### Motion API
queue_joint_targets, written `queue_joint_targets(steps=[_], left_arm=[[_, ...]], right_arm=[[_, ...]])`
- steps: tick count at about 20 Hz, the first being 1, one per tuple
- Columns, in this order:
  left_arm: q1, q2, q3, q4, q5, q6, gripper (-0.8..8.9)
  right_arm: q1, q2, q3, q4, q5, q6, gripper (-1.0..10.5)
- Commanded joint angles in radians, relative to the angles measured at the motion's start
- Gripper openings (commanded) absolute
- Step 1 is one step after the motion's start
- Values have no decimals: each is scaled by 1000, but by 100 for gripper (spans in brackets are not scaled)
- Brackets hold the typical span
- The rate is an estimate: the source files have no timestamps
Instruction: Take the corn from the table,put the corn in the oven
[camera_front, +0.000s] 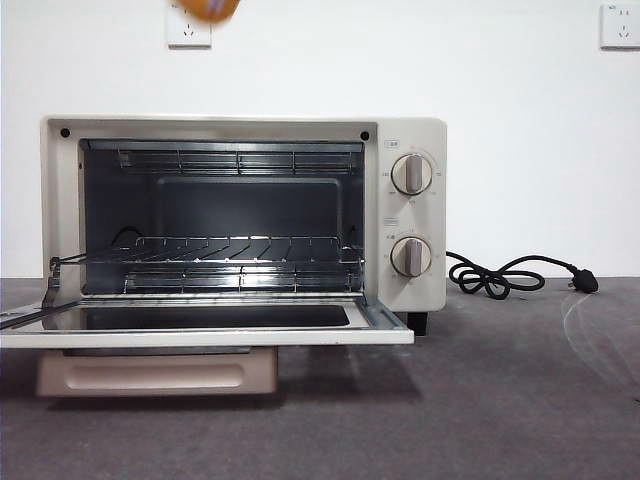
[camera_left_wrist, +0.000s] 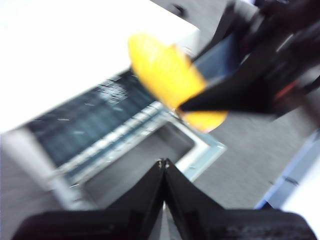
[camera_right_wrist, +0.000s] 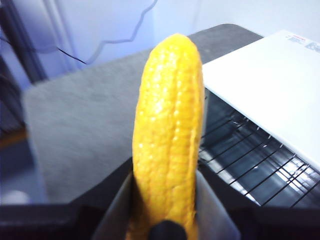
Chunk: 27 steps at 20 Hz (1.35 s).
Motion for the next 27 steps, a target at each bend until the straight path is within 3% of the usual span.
queue_joint_targets(steps=[1, 8, 13, 20, 23, 27], left_arm=[[-4, -75, -10, -32, -49, -28, -5], [-4, -154, -10, -175, -58, -29, -5], [-4, -155, -10, -292, -59, -29, -5], [-4, -155, -10, -293, -59, -29, -5], [-4, -155, -10, -294, -59, -29, -5], [-4, -155, -10, -293, -56, -29, -5]], right_arm=[[31, 94, 3, 45, 74, -151, -12], [40, 276, 4, 98, 235, -341, -12], [38, 386, 9, 152, 411, -554, -12], [37, 488, 9, 361, 579, -835, -12], [22, 521, 14, 451, 587, -937, -12], [-30, 556, 49, 454, 600, -969, -12]])
